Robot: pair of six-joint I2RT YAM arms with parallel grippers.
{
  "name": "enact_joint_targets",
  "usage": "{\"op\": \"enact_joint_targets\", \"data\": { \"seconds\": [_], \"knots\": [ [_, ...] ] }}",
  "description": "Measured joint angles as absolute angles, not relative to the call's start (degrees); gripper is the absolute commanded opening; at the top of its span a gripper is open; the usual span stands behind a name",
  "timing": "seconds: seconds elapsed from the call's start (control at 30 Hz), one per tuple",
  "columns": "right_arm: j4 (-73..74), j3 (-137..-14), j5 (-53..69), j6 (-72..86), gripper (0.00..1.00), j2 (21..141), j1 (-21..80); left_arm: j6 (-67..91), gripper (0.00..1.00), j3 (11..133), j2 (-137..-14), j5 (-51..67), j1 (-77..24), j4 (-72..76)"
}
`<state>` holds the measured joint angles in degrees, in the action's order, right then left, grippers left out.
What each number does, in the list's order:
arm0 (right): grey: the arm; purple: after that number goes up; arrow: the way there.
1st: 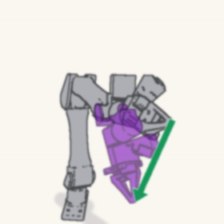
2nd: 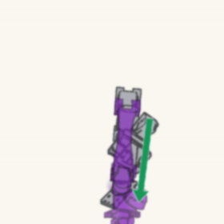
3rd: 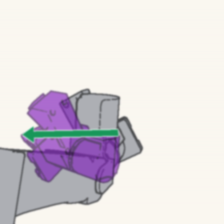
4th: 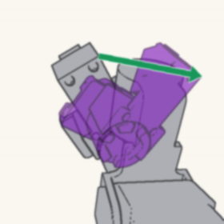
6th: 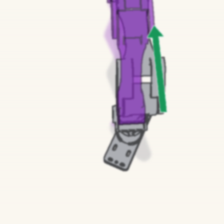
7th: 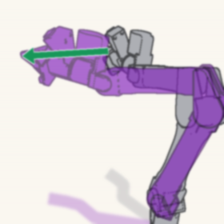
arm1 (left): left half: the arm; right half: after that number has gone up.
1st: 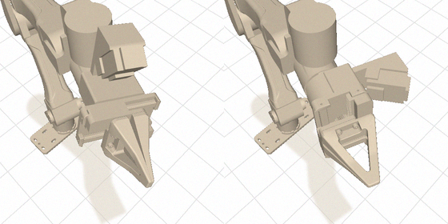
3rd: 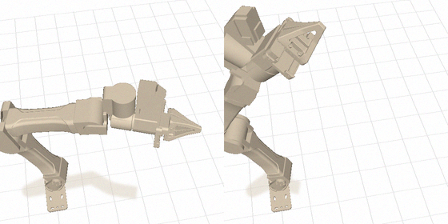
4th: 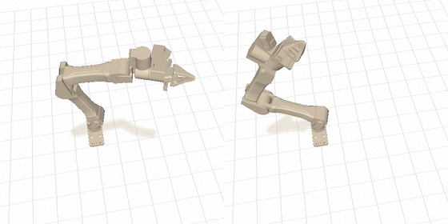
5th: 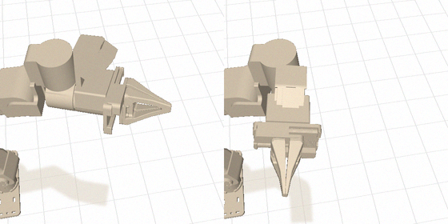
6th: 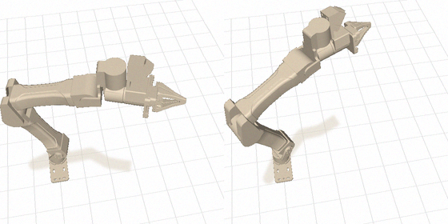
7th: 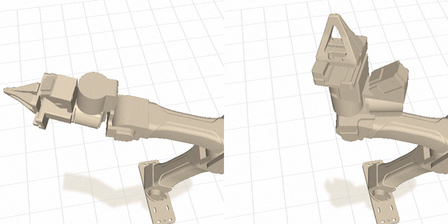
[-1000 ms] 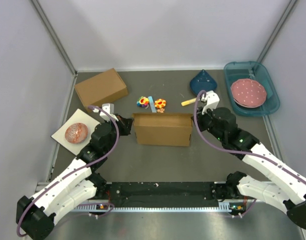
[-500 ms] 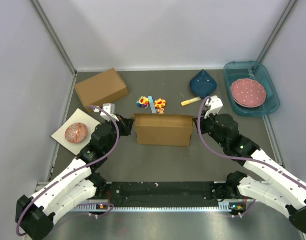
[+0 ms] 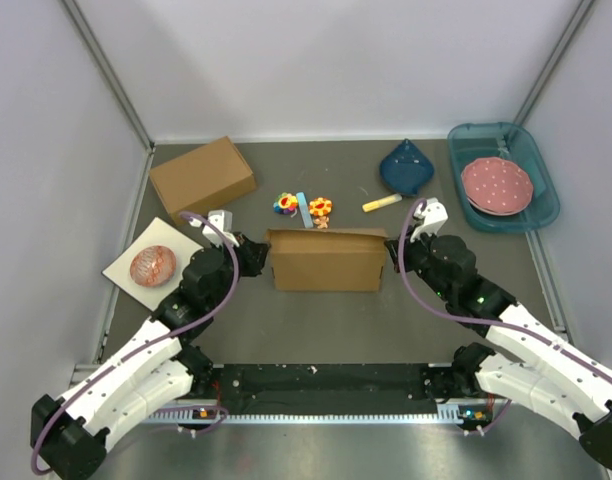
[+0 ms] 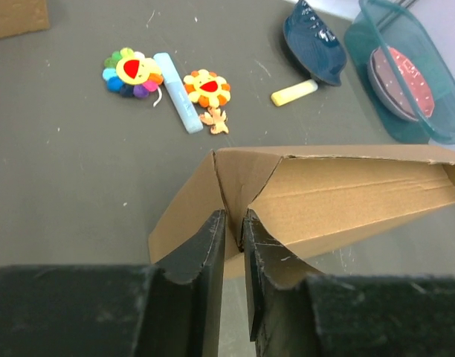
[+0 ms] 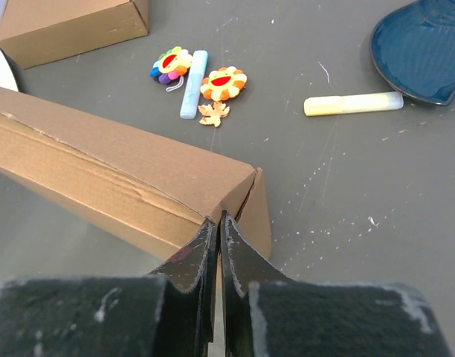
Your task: Fold the paper box
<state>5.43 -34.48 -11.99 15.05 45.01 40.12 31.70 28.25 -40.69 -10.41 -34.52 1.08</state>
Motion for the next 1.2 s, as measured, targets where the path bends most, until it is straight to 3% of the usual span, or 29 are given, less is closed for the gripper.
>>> {"op": "enact_joint_targets", "data": {
  "seconds": [0.4,0.6,0.97,1.13,1.2],
  "knots": [
    [5.58,-34.59,-12.19,15.64,0.0,45.12,40.12,27.81,0.39,30.76,-36.51,-10.63,-34.54,-5.67],
    [5.63,-34.59,-12.23,15.66,0.0,45.12,40.12,26.81,0.39,31.73,-35.29,-10.74,-34.54,-5.02],
    [5.69,-34.61,-12.14,16.14,0.0,45.12,40.12,25.21,0.21,33.47,-42.5,-9.63,-34.54,-0.93],
    [5.72,-34.61,-12.12,16.16,0.0,45.15,40.12,24.34,0.0,33.54,-43.03,-9.13,-34.54,-0.47],
    [5.74,-34.61,-12.12,16.16,0.0,45.15,40.12,23.7,0.0,33.54,-43.03,-9.08,-34.54,-0.45]
  ]
}}
